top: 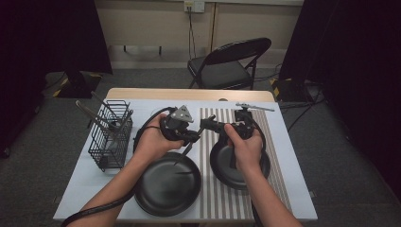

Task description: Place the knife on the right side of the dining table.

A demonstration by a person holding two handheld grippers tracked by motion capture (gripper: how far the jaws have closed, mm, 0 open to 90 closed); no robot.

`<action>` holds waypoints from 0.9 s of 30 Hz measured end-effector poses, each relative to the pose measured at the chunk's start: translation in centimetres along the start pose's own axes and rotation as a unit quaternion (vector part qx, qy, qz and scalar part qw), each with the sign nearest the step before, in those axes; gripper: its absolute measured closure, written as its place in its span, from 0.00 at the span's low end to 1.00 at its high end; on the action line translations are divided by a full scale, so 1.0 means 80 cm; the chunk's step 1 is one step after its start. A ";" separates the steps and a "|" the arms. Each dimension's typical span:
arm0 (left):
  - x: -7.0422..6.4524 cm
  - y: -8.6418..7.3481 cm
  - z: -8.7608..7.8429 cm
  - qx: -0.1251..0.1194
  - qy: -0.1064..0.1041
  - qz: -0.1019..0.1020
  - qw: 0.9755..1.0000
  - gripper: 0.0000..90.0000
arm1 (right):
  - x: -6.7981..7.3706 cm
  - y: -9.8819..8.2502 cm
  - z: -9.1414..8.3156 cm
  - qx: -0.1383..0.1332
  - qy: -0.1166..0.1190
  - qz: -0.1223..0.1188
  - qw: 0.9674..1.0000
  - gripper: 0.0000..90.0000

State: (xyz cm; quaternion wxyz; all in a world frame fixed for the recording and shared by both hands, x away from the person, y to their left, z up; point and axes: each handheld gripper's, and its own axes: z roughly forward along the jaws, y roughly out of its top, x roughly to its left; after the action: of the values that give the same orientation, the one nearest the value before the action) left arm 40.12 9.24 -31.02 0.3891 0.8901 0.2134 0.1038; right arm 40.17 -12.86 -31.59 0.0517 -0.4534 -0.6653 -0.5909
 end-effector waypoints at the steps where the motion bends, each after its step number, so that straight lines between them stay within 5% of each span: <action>1: 0.001 0.000 0.000 0.001 0.001 0.001 1.000 0.84 | -0.001 0.000 0.000 -0.002 0.001 -0.002 1.000 0.84; 8: 0.003 -0.004 0.000 0.001 0.004 -0.010 1.000 0.65 | -0.002 0.004 -0.003 -0.004 0.012 -0.015 1.000 0.84; 18: -0.003 -0.003 0.002 0.009 -0.003 0.000 1.000 0.91 | -0.001 0.005 -0.003 -0.004 0.010 -0.022 1.000 0.84; 27: -0.011 -0.002 0.012 0.026 0.024 0.001 0.999 0.92 | 0.006 0.000 0.002 -0.004 -0.032 -0.023 0.999 0.83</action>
State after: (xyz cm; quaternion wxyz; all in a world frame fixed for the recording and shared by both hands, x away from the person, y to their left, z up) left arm 39.60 8.32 -31.77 0.3601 0.8974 0.2248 0.1200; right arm 39.95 -12.50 -31.37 0.0150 -0.4572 -0.6746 -0.5793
